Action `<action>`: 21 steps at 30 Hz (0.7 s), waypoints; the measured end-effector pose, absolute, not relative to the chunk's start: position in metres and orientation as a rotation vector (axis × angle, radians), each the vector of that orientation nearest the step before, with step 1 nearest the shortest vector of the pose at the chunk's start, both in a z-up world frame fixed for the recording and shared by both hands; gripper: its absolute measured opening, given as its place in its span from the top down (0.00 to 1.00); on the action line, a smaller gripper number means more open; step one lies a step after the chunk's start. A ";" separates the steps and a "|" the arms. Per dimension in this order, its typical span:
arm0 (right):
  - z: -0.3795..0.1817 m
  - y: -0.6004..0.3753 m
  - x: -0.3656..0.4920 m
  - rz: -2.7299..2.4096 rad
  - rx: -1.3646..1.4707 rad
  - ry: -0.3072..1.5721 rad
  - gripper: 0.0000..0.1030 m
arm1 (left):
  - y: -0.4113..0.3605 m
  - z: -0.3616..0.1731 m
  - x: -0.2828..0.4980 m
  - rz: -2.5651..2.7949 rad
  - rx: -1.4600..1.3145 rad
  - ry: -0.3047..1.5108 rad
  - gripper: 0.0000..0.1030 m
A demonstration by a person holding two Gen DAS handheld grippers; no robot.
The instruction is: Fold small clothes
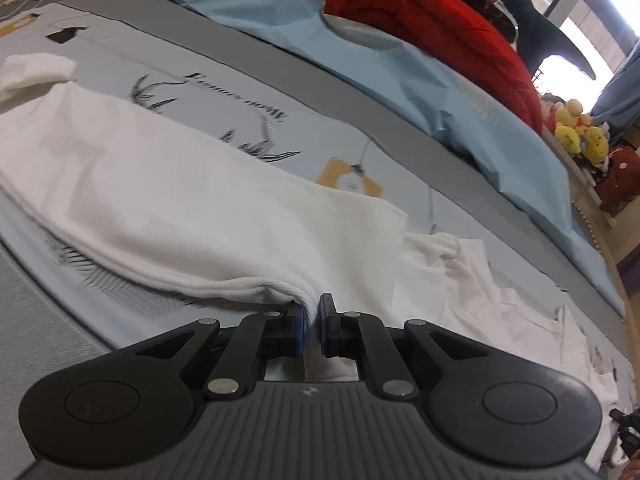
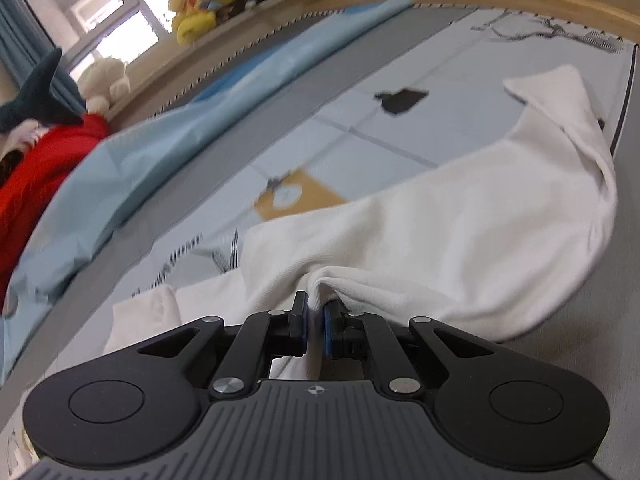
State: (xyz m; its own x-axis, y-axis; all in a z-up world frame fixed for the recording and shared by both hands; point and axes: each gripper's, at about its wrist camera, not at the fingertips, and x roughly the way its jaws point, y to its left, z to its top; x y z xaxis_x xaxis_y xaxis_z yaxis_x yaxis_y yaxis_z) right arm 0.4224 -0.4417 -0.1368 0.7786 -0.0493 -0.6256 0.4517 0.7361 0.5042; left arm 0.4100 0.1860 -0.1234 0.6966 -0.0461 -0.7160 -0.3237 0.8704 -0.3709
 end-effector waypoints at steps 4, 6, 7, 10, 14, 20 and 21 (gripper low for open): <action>-0.144 -0.440 0.426 -0.261 0.671 0.737 0.89 | 0.189 -0.123 0.414 0.124 -0.556 0.853 0.87; -0.142 -0.437 0.419 -0.252 0.628 0.758 0.83 | 0.193 -0.119 0.408 0.106 -0.575 0.877 0.86; -0.139 -0.435 0.413 -0.244 0.605 0.770 0.81 | 0.194 -0.118 0.403 0.093 -0.588 0.887 0.84; -0.135 -0.431 0.394 -0.212 0.567 0.827 0.78 | 0.194 -0.114 0.382 0.027 -0.603 0.942 0.81; -0.134 -0.420 0.359 -0.122 0.485 0.957 0.78 | 0.183 -0.115 0.344 -0.046 -0.524 1.056 0.81; -0.128 -0.403 0.287 0.006 0.341 1.122 0.78 | 0.169 -0.111 0.277 -0.106 -0.434 1.235 0.81; -0.129 -0.402 0.273 0.026 0.329 1.149 0.78 | 0.166 -0.109 0.268 -0.128 -0.428 1.254 0.81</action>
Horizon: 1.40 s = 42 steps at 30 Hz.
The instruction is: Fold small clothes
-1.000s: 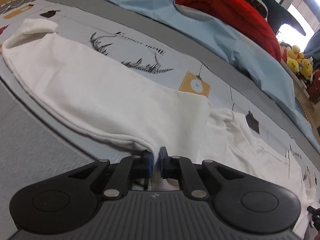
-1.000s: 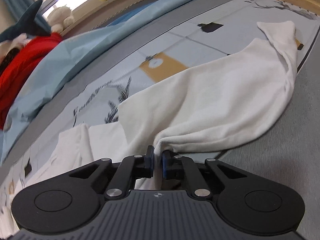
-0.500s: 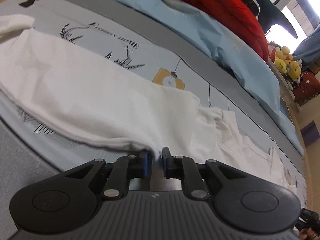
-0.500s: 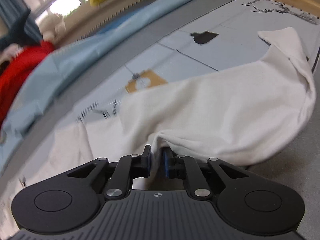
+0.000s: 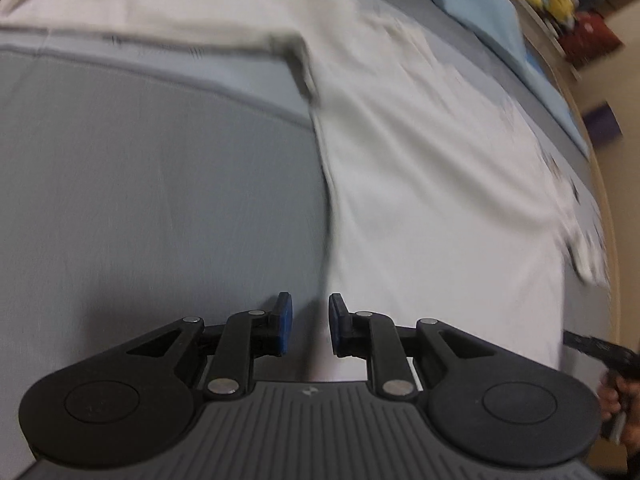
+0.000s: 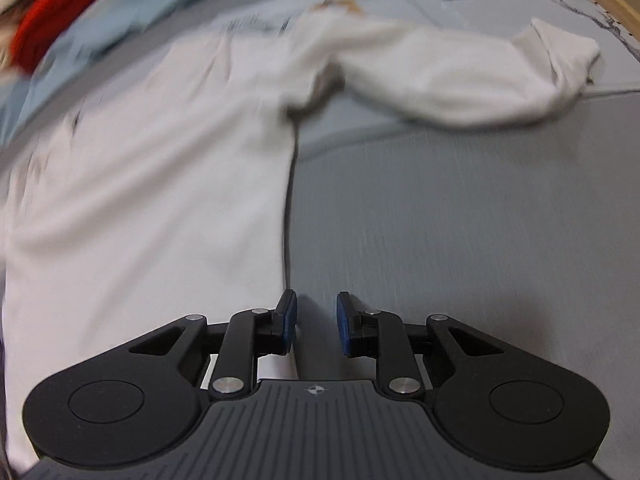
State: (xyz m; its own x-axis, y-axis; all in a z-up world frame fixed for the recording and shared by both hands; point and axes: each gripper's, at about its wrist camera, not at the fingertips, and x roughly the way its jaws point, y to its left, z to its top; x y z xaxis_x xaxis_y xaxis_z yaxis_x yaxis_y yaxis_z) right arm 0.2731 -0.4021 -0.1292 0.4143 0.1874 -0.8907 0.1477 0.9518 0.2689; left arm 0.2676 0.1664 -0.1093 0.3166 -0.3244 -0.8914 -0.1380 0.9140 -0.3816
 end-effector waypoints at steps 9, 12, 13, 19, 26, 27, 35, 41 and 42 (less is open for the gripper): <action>-0.132 -0.387 0.181 0.108 0.203 1.253 0.78 | 0.128 -0.124 0.195 -0.212 -0.178 1.388 0.83; -0.129 -0.378 0.164 0.143 0.160 1.263 0.80 | 0.130 -0.121 0.186 -0.209 -0.179 1.390 0.94; -0.127 -0.377 0.160 0.153 0.145 1.261 0.85 | 0.131 -0.116 0.183 -0.213 -0.169 1.372 0.94; -0.086 -0.402 0.134 0.161 0.338 1.091 0.93 | 0.141 -0.088 0.167 -0.224 -0.169 1.287 0.95; -0.114 -0.390 0.127 0.109 0.129 1.242 0.93 | 0.134 -0.100 0.173 -0.211 -0.032 1.368 0.94; -0.113 -0.385 0.126 0.116 0.092 1.239 0.93 | 0.133 -0.103 0.176 -0.199 -0.012 1.387 0.94; -0.084 -0.380 0.122 0.110 0.076 1.091 0.88 | 0.124 -0.087 0.182 -0.190 -0.088 1.271 0.93; -0.115 -0.353 0.119 0.205 -0.094 1.260 0.83 | 0.089 -0.128 0.165 -0.210 0.111 1.445 0.92; -0.120 -0.350 0.117 0.202 -0.132 1.272 0.83 | 0.086 -0.126 0.162 -0.210 0.133 1.447 0.92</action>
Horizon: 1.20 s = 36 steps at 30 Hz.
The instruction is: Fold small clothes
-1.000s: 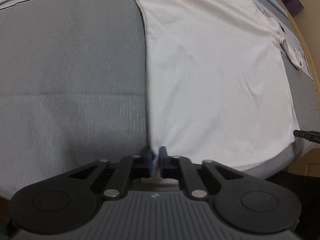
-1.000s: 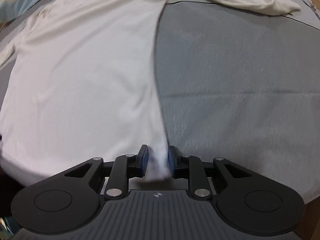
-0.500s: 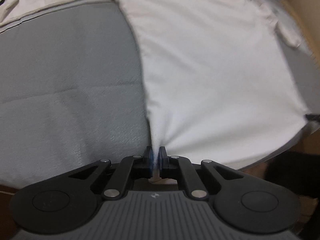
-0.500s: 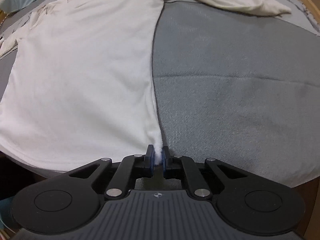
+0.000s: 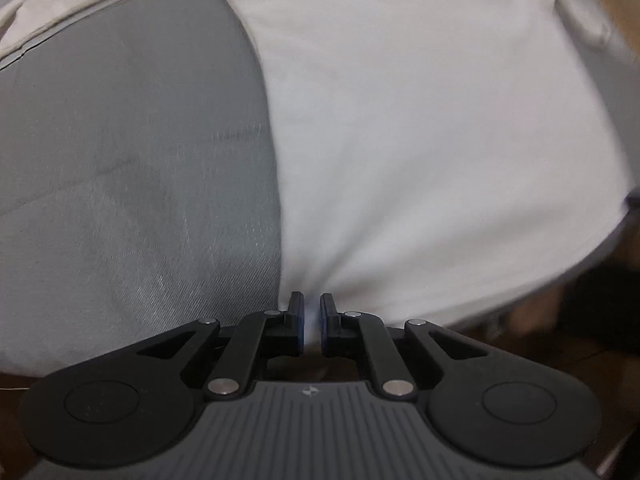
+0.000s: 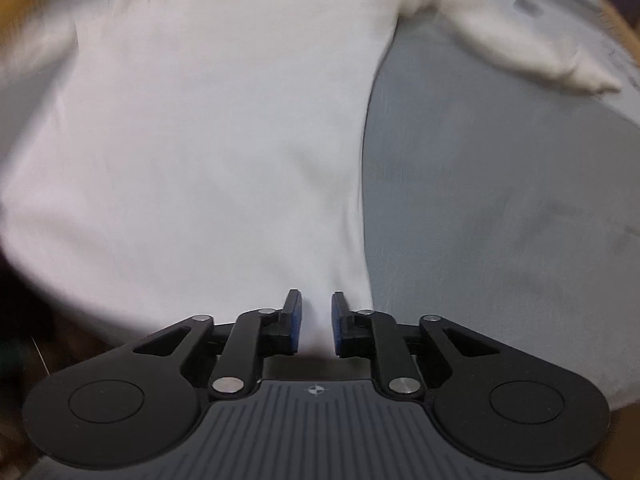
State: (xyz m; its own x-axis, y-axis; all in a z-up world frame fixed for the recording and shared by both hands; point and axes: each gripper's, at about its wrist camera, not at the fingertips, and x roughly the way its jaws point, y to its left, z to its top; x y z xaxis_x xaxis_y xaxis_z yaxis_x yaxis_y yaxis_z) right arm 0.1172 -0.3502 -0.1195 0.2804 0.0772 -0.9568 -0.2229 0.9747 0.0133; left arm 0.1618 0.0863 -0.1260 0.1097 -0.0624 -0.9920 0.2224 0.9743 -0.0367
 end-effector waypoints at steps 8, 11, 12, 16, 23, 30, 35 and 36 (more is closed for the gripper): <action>-0.117 -0.343 0.116 0.190 -0.235 1.237 0.82 | 0.084 -0.130 0.177 -0.160 0.172 1.445 0.88; -0.105 -0.343 0.118 0.209 -0.177 1.197 0.82 | 0.081 -0.117 0.184 -0.189 0.124 1.384 0.85; -0.102 -0.345 0.120 0.216 -0.152 1.178 0.82 | 0.081 -0.112 0.187 -0.205 0.100 1.355 0.84; -0.111 -0.338 0.126 0.214 -0.192 1.196 0.81 | 0.075 -0.120 0.199 -0.200 0.116 1.387 0.77; -0.104 -0.327 0.137 0.205 -0.183 1.153 0.80 | 0.056 -0.104 0.215 -0.202 0.143 1.304 0.76; -0.072 -0.308 0.153 0.137 -0.154 0.940 0.80 | 0.058 -0.078 0.234 -0.132 0.073 1.134 0.59; -0.047 -0.285 0.160 0.099 -0.122 0.813 0.79 | 0.059 -0.046 0.209 -0.084 0.051 1.060 0.42; -0.042 -0.280 0.162 0.097 -0.123 0.787 0.79 | 0.060 -0.042 0.211 -0.066 0.047 1.034 0.40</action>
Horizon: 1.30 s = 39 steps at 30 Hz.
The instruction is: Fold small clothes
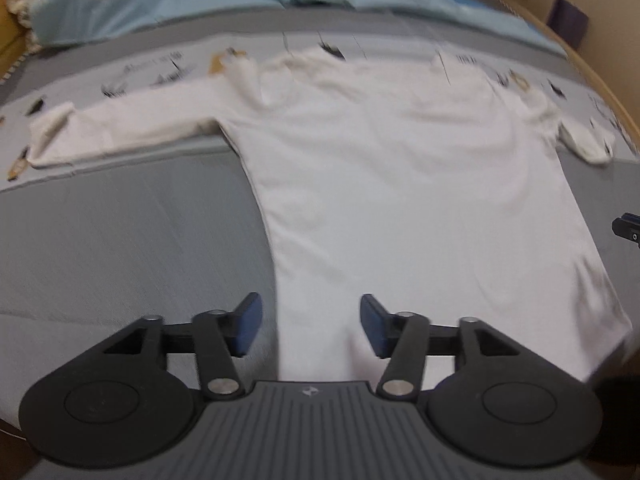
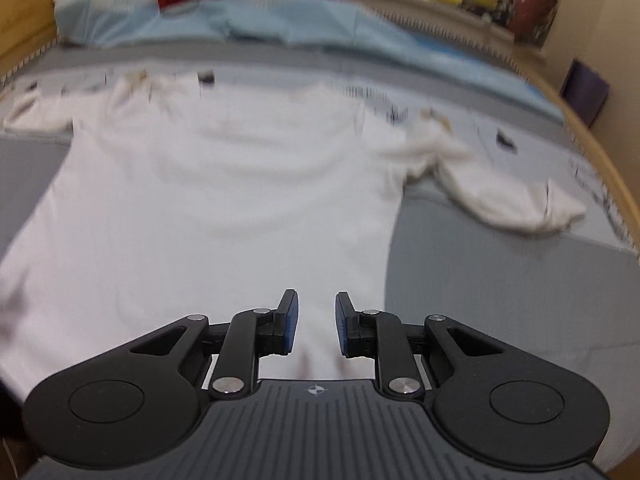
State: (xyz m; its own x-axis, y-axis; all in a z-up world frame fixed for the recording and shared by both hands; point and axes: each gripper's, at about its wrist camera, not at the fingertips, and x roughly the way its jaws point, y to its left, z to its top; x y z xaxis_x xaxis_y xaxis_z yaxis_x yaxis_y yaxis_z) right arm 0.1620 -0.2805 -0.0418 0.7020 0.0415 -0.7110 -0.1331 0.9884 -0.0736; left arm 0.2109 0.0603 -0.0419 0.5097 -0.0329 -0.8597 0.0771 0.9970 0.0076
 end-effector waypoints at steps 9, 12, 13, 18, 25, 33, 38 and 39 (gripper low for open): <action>-0.014 -0.223 0.199 0.174 -0.118 0.700 0.73 | 0.073 -0.005 0.209 0.056 -0.027 0.801 0.20; -0.001 -0.200 0.218 0.184 -0.119 0.678 0.73 | 0.074 0.000 0.214 0.070 -0.048 0.789 0.20; 0.005 -0.192 0.224 0.184 -0.114 0.661 0.73 | 0.075 0.000 0.216 0.075 -0.055 0.790 0.20; 0.028 -0.163 0.258 0.227 -0.033 0.586 0.73 | 0.082 0.001 0.225 0.076 -0.113 0.783 0.20; 0.003 -0.156 0.262 0.286 -0.009 0.477 0.73 | 0.091 -0.010 0.241 0.171 -0.023 0.744 0.21; 0.015 -0.151 0.286 0.324 -0.041 0.522 0.74 | 0.132 -0.031 0.296 0.319 -0.024 0.757 0.19; 0.020 -0.174 0.307 0.312 0.087 0.584 0.74 | 0.186 -0.049 0.333 0.428 -0.122 0.717 0.19; 0.019 -0.178 0.309 0.303 0.100 0.597 0.74 | 0.200 -0.054 0.337 0.441 -0.153 0.713 0.25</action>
State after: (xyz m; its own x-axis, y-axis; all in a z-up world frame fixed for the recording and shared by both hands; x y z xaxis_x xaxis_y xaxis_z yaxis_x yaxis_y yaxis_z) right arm 0.3093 -0.1783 0.0188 0.7846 0.3089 -0.5376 -0.2512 0.9511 0.1799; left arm 0.3374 0.1998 -0.0543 0.6692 0.3379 -0.6618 -0.4406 0.8976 0.0128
